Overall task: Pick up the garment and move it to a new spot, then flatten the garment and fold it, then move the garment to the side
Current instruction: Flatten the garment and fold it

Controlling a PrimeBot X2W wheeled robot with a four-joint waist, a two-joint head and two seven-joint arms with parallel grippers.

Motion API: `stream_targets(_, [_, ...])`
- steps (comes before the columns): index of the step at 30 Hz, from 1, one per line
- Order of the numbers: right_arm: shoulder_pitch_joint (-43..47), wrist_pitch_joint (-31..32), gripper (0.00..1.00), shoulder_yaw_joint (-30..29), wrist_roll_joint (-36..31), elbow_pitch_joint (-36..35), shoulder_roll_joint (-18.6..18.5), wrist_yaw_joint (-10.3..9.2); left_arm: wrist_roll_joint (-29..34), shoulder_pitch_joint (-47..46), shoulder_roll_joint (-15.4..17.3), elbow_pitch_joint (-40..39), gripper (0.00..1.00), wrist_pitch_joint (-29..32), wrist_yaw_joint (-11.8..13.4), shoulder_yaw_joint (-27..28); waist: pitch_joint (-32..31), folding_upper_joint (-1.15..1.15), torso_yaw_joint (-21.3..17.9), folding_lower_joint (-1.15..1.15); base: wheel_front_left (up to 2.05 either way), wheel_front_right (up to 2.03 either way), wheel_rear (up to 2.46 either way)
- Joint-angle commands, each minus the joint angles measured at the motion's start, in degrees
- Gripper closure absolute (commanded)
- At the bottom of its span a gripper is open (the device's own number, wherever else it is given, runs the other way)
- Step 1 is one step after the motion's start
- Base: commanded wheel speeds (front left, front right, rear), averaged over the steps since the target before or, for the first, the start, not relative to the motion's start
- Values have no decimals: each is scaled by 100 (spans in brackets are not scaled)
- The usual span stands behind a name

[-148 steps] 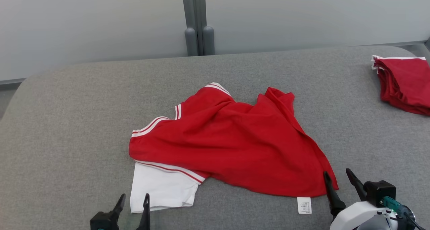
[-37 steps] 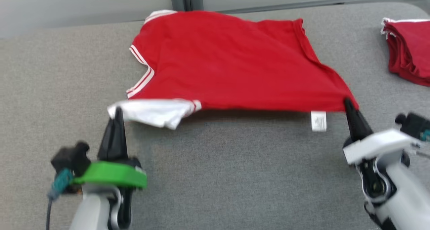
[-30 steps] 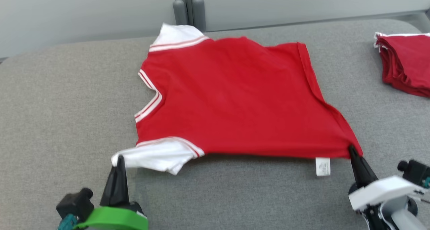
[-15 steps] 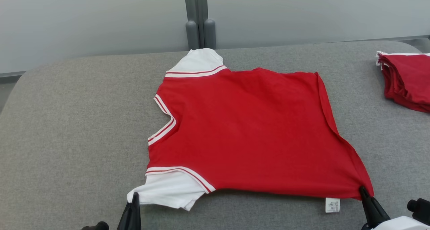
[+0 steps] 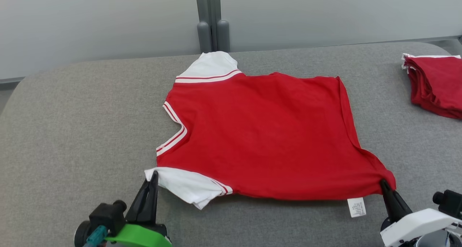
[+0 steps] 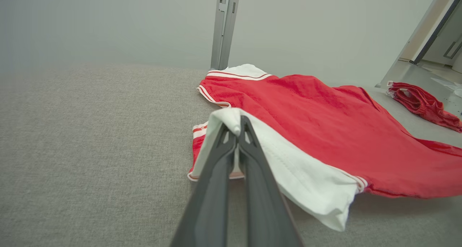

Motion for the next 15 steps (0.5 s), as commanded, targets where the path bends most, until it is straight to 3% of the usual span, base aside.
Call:
stream_targets(1, [-139, 79, 100, -25, -4, 10, 18, -8, 91, -255, 86, 94, 100, 24, -46, -20, 32, 0, -37, 0, 0, 0, 0])
stream_targets(6, [-760, 400, 100, -76, 92, 305, 149, -7, 123, -1131, 268, 748, 100, 124, -159, -237, 199, 0, -177, 0, 0, 0, 0])
stream_targets(15, [-1798, 638, 100, -174, 44, 979, 282, -6, -28, -2408, 318, 2043, 100, 26, -235, -391, 506, 0, -292, 0, 0, 0, 0])
